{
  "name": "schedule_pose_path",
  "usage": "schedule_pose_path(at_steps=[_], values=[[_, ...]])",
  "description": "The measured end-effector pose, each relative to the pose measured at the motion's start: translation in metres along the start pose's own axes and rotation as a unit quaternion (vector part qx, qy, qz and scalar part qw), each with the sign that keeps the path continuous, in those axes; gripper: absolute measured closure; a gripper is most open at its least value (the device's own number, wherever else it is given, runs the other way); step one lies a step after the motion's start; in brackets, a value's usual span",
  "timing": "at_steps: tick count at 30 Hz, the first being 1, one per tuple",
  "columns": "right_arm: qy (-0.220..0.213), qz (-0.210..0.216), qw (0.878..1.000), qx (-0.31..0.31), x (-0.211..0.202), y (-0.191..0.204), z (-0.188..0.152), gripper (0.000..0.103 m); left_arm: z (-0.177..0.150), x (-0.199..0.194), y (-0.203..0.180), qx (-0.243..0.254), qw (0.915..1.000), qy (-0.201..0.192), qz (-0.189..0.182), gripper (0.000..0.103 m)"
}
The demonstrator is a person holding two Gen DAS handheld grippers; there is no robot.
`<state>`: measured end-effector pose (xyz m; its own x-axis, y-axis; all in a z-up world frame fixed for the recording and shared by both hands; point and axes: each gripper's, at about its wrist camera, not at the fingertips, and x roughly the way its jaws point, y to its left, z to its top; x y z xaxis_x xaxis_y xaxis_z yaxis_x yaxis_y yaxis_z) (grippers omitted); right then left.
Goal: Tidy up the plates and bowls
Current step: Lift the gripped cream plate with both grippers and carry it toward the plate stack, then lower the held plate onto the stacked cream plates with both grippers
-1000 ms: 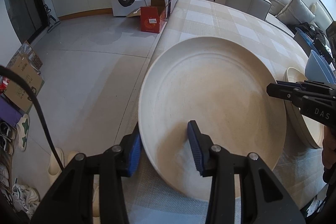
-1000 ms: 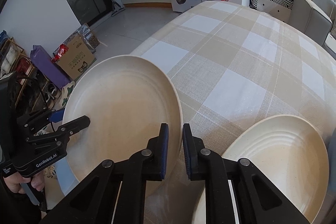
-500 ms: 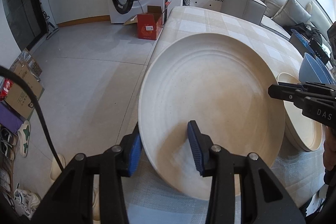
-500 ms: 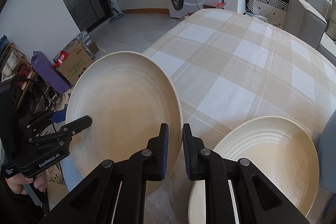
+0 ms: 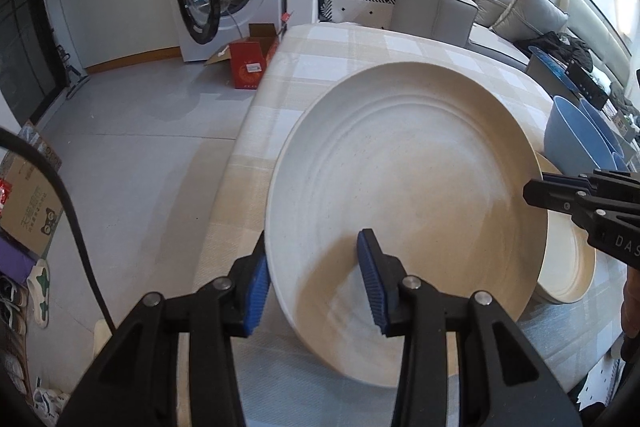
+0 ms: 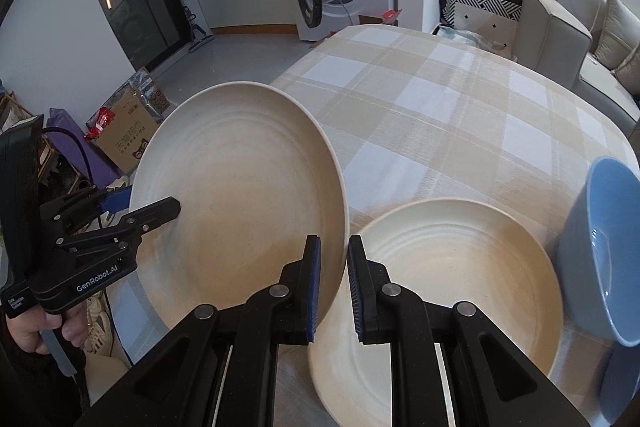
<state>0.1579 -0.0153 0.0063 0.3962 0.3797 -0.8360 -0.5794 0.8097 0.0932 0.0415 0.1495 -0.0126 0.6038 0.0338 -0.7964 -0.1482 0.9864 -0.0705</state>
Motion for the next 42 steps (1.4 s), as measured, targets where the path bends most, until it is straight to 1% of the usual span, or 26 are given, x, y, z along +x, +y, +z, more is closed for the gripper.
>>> schedule_pose_path(at_steps=[2, 6, 14, 23, 31, 34, 42], values=[[0.001, -0.010, 1.000, 0.005, -0.003, -0.006, -0.003, 0.089, 0.004, 0.002, -0.007, 0.008, 0.9999, 0.001, -0.011, 0.062], [0.006, -0.020, 0.999, 0.024, -0.008, -0.019, -0.008, 0.089, 0.010, 0.004, -0.020, 0.023, 0.9996, 0.002, -0.015, 0.062], [0.011, -0.028, 0.999, 0.037, -0.022, -0.033, -0.021, 0.089, 0.017, 0.003, -0.041, 0.042, 0.9989, 0.001, -0.020, 0.062], [0.023, -0.039, 0.997, 0.054, -0.027, -0.056, -0.041, 0.089, 0.022, 0.014, -0.067, 0.069, 0.9970, 0.009, -0.033, 0.062], [0.035, -0.054, 0.995, 0.079, -0.029, -0.078, -0.059, 0.089, 0.028, 0.029, -0.096, 0.092, 0.9946, 0.014, -0.046, 0.062], [0.035, -0.060, 0.994, 0.087, -0.032, -0.085, -0.065, 0.089, 0.030, 0.032, -0.108, 0.106, 0.9932, 0.010, -0.046, 0.062], [0.034, -0.078, 0.991, 0.103, -0.043, -0.099, -0.080, 0.088, 0.034, 0.038, -0.131, 0.128, 0.9897, 0.009, -0.064, 0.062]])
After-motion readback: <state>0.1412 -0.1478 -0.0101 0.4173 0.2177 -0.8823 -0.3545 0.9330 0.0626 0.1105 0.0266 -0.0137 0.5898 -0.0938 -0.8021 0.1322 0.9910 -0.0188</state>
